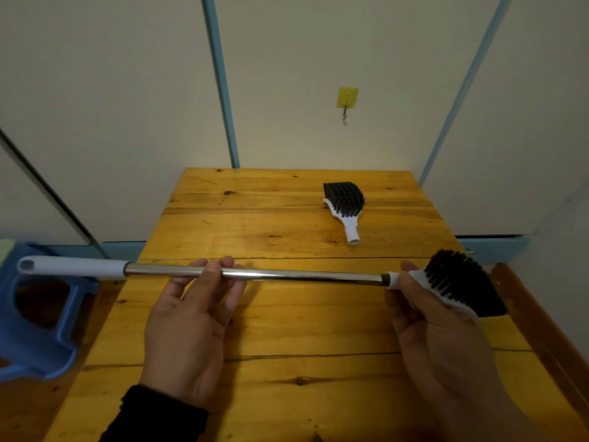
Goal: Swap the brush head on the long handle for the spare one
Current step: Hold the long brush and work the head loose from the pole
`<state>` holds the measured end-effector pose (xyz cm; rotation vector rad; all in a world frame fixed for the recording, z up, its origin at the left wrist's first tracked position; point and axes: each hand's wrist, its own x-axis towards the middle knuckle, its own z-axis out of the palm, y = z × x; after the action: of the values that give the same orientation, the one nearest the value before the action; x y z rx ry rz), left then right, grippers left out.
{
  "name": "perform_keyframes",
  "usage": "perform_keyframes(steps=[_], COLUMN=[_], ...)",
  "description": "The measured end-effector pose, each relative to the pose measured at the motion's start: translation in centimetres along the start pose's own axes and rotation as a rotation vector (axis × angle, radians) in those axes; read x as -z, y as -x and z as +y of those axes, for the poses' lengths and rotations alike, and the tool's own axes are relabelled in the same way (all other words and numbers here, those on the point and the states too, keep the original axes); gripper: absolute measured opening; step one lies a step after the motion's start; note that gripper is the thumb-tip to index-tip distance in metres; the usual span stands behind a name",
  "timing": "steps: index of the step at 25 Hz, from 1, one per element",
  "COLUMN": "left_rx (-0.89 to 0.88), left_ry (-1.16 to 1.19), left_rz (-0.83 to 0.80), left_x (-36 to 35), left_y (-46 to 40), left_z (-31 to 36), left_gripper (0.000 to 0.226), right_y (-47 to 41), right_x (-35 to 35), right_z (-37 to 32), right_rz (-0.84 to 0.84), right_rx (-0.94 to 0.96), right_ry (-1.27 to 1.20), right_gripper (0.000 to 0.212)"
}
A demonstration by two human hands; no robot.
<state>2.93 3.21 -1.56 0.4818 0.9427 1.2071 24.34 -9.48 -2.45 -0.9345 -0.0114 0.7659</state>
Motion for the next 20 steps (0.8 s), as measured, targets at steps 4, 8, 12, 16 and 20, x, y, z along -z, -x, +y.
perform_keyframes(steps=[4, 8, 12, 16, 20], left_rx=[-0.027, 0.008, 0.013, -0.023, -0.039], left_ry=[-0.017, -0.006, -0.03, -0.087, -0.11], left_rz=[-0.008, -0.009, -0.036, 0.05, 0.075], left_x=[-0.02, -0.15, -0.27, 0.01, -0.04], left_y=[0.1, 0.18, 0.26, 0.01, 0.21], left_z=[0.01, 0.21, 0.08, -0.06, -0.04], left_gripper=[0.026, 0.023, 0.024, 0.02, 0.023], right_y=[-0.1, -0.21, -0.44, -0.5, -0.55], right_x=[-0.11, 0.25, 0.4, 0.45, 0.48], right_z=[-0.03, 0.04, -0.05, 0.24, 0.19], right_rz=[0.0, 0.006, 0.007, 0.001, -0.004], right_rx=[0.016, 0.029, 0.023, 0.01, 0.01], right_ry=[0.015, 0.02, 0.018, 0.028, 0.037], right_gripper=[0.063, 0.062, 0.055, 0.053, 0.045])
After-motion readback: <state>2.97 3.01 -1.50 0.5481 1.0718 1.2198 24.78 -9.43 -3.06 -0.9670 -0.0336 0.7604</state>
